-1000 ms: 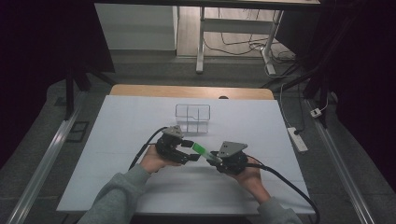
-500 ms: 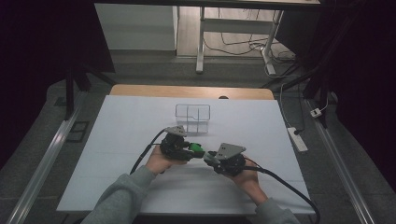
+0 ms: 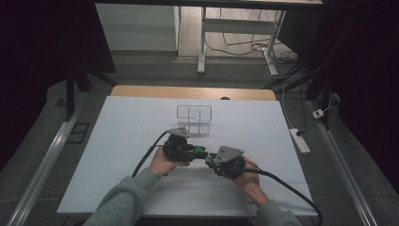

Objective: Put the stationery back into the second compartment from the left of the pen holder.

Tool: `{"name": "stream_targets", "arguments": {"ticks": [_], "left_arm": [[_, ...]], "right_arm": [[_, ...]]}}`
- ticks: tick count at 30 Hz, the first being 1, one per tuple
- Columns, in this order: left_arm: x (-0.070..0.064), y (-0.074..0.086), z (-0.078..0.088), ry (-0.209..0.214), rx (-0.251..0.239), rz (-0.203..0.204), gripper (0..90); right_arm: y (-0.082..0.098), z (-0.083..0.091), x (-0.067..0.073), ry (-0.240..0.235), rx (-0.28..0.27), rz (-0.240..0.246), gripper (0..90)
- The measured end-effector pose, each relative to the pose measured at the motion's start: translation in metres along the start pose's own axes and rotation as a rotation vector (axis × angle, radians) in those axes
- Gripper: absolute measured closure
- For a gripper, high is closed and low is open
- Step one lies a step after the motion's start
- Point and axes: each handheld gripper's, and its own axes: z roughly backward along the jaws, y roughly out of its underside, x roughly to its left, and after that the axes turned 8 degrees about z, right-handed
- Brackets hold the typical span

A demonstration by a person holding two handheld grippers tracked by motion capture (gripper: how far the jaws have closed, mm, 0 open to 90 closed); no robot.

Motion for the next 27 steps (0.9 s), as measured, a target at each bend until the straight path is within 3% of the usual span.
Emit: {"name": "stream_targets", "arguments": {"ticks": [5,12,21,27], "left_arm": [[-0.001,0.0,0.0,-0.005,0.0,-0.01,68.8],[-0.001,0.0,0.001,-0.019,0.01,-0.025,68.9],[0.006,0.0,0.017,-0.046,-0.03,-0.015,68.8],[0.009,-0.001,0.029,-0.064,-0.058,-0.012,68.9]], "right_arm": [[0.0,0.0,-0.001,-0.007,-0.011,-0.019,63.6],[0.0,0.004,-0.006,-0.028,-0.034,-0.057,53.6],[0.004,0.012,-0.012,-0.011,-0.038,-0.108,44.9],[0.015,0.02,-0.018,-0.002,-0.053,-0.179,42.3]]}}
